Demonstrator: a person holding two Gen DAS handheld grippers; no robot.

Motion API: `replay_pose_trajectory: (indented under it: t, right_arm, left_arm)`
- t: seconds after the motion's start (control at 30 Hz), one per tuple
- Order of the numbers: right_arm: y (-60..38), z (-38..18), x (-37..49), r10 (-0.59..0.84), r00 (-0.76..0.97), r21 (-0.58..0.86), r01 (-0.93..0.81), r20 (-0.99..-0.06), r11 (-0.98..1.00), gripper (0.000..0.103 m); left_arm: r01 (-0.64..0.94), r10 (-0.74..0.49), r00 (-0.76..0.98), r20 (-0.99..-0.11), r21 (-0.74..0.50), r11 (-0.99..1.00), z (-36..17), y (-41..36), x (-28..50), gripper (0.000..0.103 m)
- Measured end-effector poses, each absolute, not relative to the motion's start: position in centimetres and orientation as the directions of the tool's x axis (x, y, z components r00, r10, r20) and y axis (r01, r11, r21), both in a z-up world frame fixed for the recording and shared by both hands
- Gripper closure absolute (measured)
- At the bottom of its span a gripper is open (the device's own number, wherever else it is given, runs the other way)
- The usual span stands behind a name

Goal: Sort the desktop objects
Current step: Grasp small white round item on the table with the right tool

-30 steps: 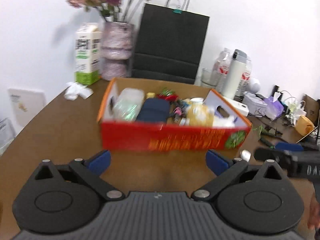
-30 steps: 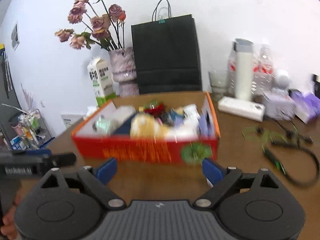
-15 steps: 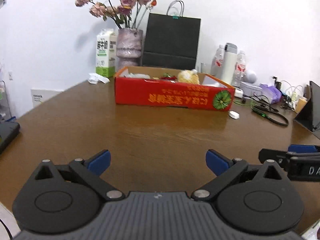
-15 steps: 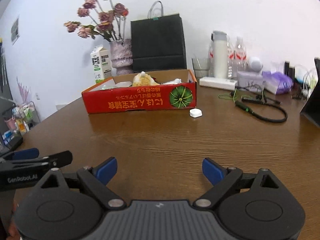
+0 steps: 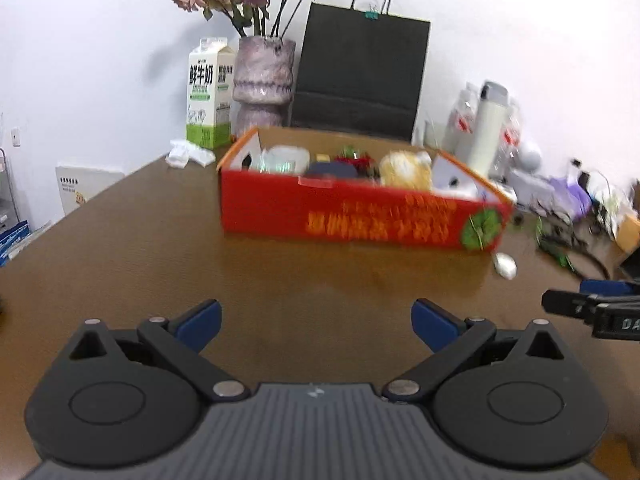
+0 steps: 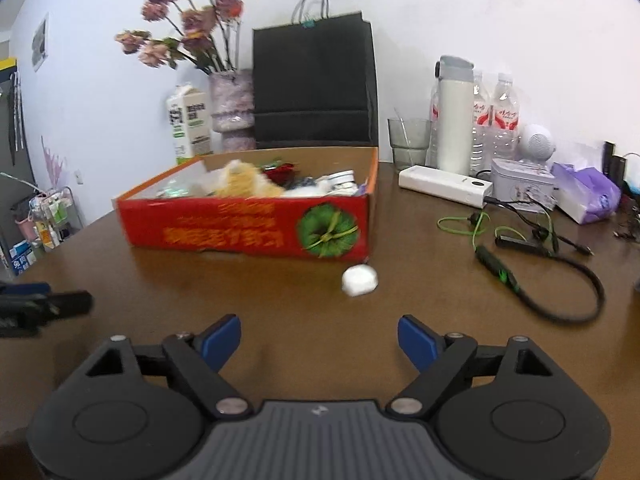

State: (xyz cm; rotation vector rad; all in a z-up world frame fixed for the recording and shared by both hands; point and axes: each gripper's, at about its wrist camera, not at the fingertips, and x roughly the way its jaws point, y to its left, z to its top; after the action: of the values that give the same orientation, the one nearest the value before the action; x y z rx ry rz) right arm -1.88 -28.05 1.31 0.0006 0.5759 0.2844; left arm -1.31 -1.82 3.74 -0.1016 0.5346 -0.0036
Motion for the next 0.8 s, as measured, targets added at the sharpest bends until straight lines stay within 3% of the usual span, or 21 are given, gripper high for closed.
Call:
replay_pose_trajectory:
  t: [0.2, 0.23, 0.27, 0.3, 0.33, 0.37, 0.5, 0.8]
  right_arm:
    - [-28.0, -0.7, 6.3, 0.278, 0.734, 0.065, -0.305, -0.62, 0.95, 0.037]
    - [-27.9, -1.0, 7.1, 0.274, 0.727, 0.064, -0.303, -0.63, 0.951, 0.04]
    - [-27.8, -1.2, 7.7, 0.265, 0.731, 0.054, -0.299, -0.629, 0.953, 0.052]
    - [-27.5, -1.2, 8.1, 0.252, 0.734, 0.035, -0.298, -0.63, 0.954, 0.076]
    - [-27.3, -1.1, 8.2, 0.243, 0.736, 0.022, -0.297, -0.632, 0.955, 0.078]
    - [-27.0, -1.0, 8.3, 0.244, 0.73, 0.021, -0.3, -0.638, 0.954, 0.077]
    - [-24.6, -0.7, 6.6, 0.257, 0.726, -0.009, -0.34, -0.639, 0.94, 0.078]
    - [-18.4, 2.9, 1.9, 0.349, 0.755, 0.04, -0.394, -0.555, 0.918, 0.078]
  left_arm:
    - [0.007, -0.045, 0.822, -0.568, -0.068, 0.998, 3.0, -3.1, 5.5, 0.012]
    - [0.012, -0.05, 0.811, -0.583, -0.07, 0.998, 2.7, -3.3, 6.4, 0.024]
    - [0.016, -0.059, 0.801, -0.596, -0.077, 0.997, 2.5, -3.5, 7.2, 0.035]
    - [0.019, -0.066, 0.789, -0.611, -0.082, 0.996, 2.2, -3.5, 8.1, 0.064]
    - [0.015, -0.068, 0.776, -0.627, -0.088, 0.996, 1.9, -3.5, 8.7, 0.09]
    - [0.015, -0.079, 0.768, -0.636, -0.105, 0.994, 1.6, -3.4, 9.1, 0.096]
    - [0.041, -0.1, 0.781, -0.616, -0.109, 0.993, 1.6, -3.5, 8.3, 0.102]
    - [0.047, -0.095, 0.814, -0.573, -0.097, 0.994, 3.7, -2.9, 4.3, 0.102]
